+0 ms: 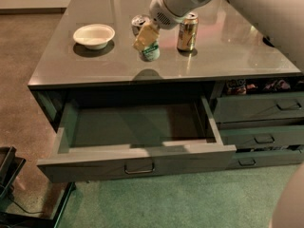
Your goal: Pick 7up can from top drawer and place on counter
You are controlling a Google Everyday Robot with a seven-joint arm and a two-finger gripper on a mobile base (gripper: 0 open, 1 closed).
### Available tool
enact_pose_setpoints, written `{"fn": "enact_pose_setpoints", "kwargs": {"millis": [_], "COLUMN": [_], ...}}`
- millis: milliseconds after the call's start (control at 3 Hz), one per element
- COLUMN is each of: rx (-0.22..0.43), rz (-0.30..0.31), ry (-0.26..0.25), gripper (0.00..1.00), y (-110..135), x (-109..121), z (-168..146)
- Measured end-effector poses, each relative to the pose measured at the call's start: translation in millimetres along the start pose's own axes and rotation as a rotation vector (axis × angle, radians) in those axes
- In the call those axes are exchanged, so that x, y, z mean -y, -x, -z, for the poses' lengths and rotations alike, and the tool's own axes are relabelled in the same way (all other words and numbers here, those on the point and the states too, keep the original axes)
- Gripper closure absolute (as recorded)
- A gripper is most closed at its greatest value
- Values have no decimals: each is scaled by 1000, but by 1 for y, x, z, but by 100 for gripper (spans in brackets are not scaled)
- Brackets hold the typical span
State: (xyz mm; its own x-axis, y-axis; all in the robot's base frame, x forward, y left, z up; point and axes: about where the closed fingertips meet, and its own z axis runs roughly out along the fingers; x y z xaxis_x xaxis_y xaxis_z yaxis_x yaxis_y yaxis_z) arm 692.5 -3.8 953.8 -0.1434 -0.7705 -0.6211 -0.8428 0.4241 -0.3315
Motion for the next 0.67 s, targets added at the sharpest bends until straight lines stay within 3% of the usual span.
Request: {"fn": "enact_pose_setpoints", "kwargs": {"millis": [667], "rx": [-23], "rz": [-139], "ry": [-7], "gripper": [100], "y": [-23], "x": [15], "z": [-24]}}
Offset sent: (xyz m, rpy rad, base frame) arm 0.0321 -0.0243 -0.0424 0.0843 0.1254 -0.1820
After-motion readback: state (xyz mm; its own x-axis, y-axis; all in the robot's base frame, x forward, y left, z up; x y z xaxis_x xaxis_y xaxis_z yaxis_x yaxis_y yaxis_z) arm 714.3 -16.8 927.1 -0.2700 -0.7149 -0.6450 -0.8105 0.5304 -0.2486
